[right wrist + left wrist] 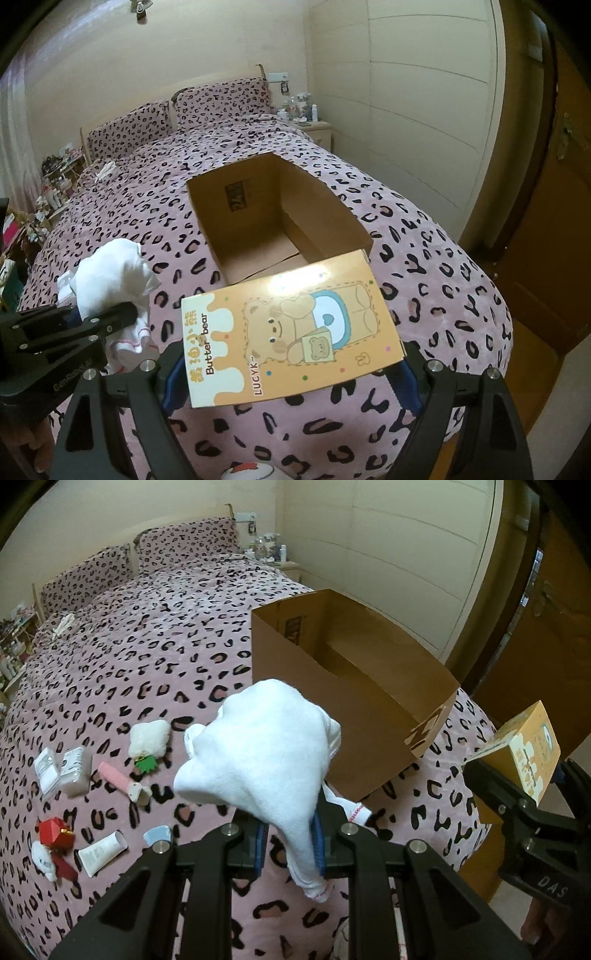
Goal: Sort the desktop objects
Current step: 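Carry the white cloth and Butterbear card with both tools toward the cardboard box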
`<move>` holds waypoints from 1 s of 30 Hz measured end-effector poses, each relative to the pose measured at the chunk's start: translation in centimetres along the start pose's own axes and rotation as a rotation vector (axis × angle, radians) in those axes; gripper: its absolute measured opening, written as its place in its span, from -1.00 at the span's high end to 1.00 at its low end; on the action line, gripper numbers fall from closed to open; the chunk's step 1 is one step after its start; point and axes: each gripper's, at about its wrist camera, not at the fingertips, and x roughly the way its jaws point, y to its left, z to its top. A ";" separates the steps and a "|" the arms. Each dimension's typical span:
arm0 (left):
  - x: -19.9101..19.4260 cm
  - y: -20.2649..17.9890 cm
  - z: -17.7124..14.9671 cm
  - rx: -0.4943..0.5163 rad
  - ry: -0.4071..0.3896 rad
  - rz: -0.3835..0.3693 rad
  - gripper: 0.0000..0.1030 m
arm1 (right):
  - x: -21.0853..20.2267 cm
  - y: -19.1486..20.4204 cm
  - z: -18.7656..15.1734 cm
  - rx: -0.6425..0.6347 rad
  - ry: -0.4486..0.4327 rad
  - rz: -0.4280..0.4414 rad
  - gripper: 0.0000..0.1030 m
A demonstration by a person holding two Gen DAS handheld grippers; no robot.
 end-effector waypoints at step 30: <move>3.4 -1.2 11.0 0.075 -0.008 -0.148 0.61 | 3.9 -2.0 6.9 0.010 -0.046 0.059 -0.72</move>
